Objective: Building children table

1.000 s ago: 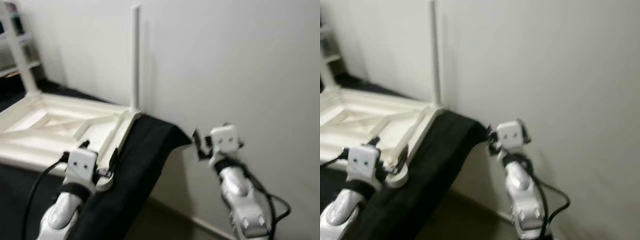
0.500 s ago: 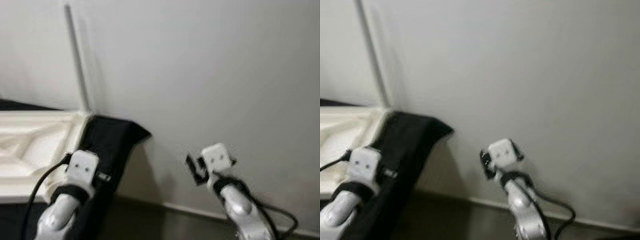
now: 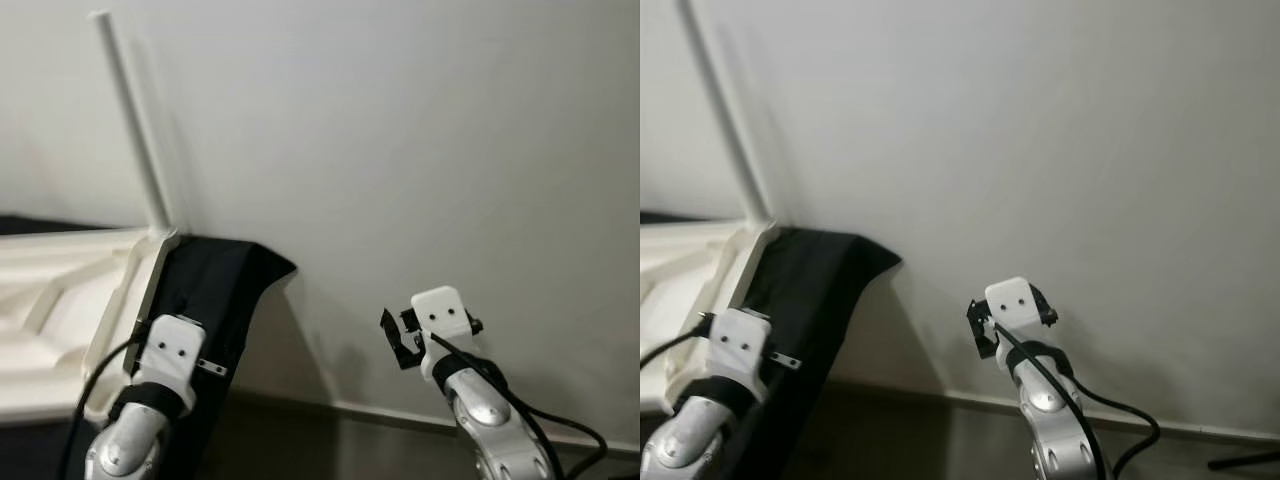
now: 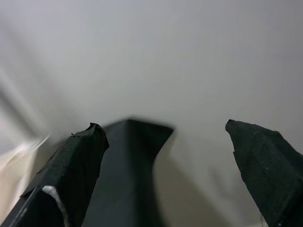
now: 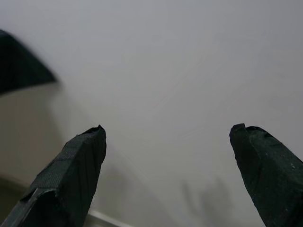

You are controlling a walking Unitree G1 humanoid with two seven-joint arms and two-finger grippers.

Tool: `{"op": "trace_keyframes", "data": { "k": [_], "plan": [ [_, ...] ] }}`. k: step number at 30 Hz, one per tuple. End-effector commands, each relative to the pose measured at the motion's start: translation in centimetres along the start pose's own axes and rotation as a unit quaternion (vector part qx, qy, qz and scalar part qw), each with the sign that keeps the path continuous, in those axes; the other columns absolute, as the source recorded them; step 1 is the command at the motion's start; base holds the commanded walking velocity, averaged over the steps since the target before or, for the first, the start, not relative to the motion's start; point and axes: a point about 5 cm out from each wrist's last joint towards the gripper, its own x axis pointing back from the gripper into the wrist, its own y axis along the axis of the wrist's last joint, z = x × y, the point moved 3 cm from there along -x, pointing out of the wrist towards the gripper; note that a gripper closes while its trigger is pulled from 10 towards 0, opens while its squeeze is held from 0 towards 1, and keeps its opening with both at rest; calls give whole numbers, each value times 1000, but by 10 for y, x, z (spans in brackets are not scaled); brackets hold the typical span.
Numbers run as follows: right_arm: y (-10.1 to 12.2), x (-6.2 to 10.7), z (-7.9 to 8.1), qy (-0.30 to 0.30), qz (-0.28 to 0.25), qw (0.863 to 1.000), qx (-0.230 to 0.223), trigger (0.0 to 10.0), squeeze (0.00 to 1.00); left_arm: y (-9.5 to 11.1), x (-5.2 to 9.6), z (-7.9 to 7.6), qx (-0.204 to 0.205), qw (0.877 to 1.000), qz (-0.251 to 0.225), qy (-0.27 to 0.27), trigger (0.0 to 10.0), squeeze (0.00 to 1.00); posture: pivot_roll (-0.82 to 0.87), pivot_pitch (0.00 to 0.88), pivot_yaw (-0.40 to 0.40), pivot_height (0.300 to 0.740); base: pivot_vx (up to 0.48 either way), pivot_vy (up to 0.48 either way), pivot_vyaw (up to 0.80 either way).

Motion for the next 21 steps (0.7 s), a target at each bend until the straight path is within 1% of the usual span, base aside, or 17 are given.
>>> {"op": "trace_keyframes", "data": {
  "k": [1, 4, 9, 14, 21],
  "plan": [
    [-2, -1, -7, -14, 7, 1000, 7, 10000, 0, -5, -1, -4, 3, 1000, 8, -10, 10000, 0, -46, 0, -27, 740, 0, -480, -800],
    [-1, -2, -7, -14, 7, 1000, 10, 10000, 0, -5, 0, -4, 3, 1000, 9, -9, 10000, 0, -42, 0, -27, 740, 0, -480, -800],
    [3, -7, -3, -6, -2, 1000, 22, 10000, 0, -5, -1, -4, 1, 1000, 10, -9, 10000, 0, -39, 0, -28, 740, 0, -480, 0],
    [6, -12, -5, -8, -6, 1000, 19, 10000, 0, -5, -1, -4, 2, 1000, 9, -8, 10000, 0, -38, 0, -27, 740, 0, -480, 0],
    [6, -14, -7, -11, -4, 1000, 21, 10000, 0, -6, -2, -6, 2, 1000, 11, -9, 10000, 0, -39, 0, -28, 740, 0, -480, 0]
  ]
}}
